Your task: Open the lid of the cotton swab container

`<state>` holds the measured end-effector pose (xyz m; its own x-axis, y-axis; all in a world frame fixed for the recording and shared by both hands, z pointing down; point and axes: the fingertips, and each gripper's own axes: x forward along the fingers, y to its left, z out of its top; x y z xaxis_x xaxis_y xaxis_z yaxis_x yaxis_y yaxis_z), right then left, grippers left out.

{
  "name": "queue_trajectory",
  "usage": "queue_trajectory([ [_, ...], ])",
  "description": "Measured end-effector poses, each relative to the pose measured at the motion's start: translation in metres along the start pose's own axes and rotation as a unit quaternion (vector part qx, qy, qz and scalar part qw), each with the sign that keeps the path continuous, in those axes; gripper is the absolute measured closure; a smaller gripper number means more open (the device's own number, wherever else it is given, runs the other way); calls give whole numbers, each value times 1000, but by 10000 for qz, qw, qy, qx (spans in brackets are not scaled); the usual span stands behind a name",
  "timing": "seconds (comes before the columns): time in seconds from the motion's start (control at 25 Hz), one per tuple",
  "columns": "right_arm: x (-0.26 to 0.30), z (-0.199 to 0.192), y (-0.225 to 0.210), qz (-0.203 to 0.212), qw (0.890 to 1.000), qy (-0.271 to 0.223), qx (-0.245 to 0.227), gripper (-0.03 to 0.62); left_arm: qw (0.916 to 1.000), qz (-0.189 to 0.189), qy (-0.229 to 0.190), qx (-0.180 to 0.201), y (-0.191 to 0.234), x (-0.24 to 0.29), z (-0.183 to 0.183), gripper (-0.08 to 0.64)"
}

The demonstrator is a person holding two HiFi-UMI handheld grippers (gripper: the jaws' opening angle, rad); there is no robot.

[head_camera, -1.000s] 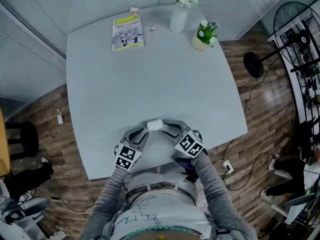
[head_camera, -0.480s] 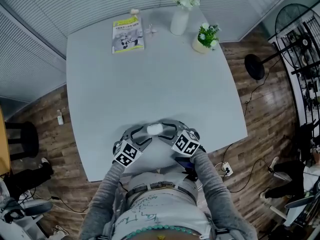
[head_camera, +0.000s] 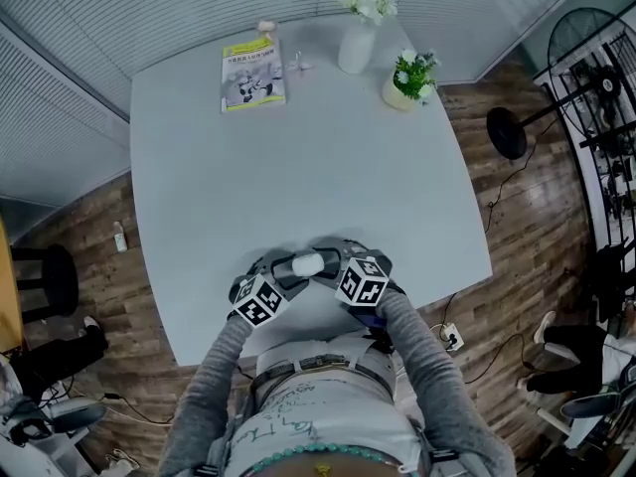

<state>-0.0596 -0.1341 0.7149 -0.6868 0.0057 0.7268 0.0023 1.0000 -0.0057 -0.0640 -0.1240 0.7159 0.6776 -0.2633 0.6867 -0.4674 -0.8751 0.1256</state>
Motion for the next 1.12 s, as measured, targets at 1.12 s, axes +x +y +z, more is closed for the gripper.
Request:
queue_trajectory([
  [1.12, 1, 17, 3, 344, 9984, -225, -391, 360, 9999, 66, -80, -134, 4, -13, 12, 360],
])
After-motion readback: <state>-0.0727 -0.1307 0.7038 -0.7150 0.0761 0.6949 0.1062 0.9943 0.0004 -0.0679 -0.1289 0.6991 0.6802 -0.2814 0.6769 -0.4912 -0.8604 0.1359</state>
